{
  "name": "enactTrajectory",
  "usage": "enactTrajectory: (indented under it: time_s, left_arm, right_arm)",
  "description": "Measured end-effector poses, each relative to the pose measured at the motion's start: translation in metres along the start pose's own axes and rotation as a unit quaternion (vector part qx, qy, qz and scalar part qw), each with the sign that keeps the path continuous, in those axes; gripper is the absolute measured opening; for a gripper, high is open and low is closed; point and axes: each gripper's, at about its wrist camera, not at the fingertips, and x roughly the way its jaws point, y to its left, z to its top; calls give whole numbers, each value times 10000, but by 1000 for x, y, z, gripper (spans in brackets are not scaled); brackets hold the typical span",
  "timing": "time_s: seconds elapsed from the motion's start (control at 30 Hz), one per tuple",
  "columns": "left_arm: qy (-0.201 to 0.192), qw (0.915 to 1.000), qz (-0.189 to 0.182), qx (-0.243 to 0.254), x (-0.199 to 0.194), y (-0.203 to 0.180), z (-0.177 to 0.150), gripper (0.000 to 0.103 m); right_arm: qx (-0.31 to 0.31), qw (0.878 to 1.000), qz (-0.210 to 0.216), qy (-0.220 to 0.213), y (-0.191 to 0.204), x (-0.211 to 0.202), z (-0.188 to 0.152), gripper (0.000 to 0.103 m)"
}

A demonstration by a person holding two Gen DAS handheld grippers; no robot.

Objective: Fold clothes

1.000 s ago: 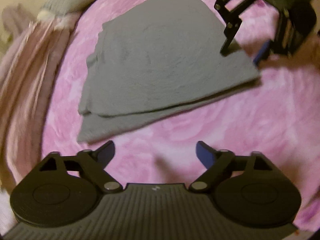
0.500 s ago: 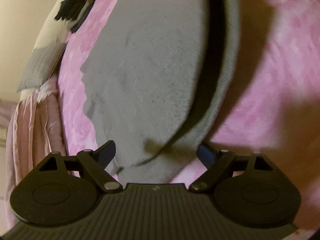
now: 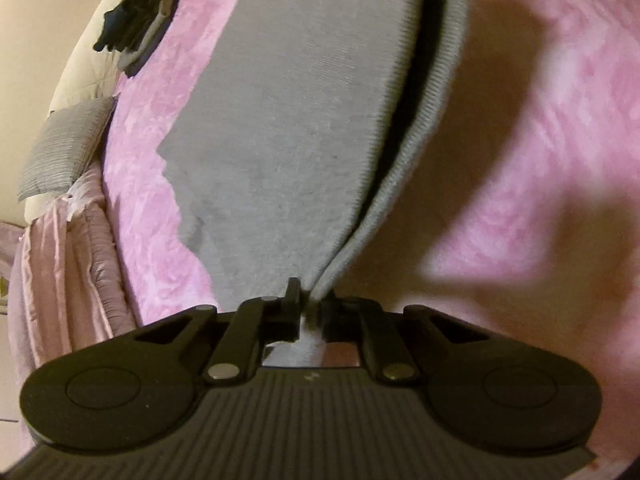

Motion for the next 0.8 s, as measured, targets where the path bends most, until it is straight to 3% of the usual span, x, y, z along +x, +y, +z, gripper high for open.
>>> enactTrajectory:
  time_s: [0.13, 0.3, 0.4, 0.6, 0.7, 0.8]
  left_arm:
    - [89, 9998, -113, -163, -37, -5, 10, 6]
    - [317, 9978, -507, -289, -91, -30, 21, 6]
    - [394, 9963, -660, -389, -109, -23, 29, 6]
    - [514, 9952, -719, -413, -107, 63, 67, 6]
    - [628, 9935, -921, -252, -78, 118, 97, 6]
    - [654, 9911, -1144, -169, -39, 161, 127, 7]
  right_arm:
    - [97, 9994, 338, -59, 13, -23, -1, 5]
    - [555, 9937, 959, -157, 38, -46, -12, 5]
    - [958, 9896, 1023, -315, 32, -60, -19, 5]
    - [2136, 9700, 769, -865, -30, -98, -38, 4]
    - [2764, 9533, 566, -1081, -72, -107, -55, 4]
    - [3503, 9286, 396, -1158, -120, -101, -82, 4]
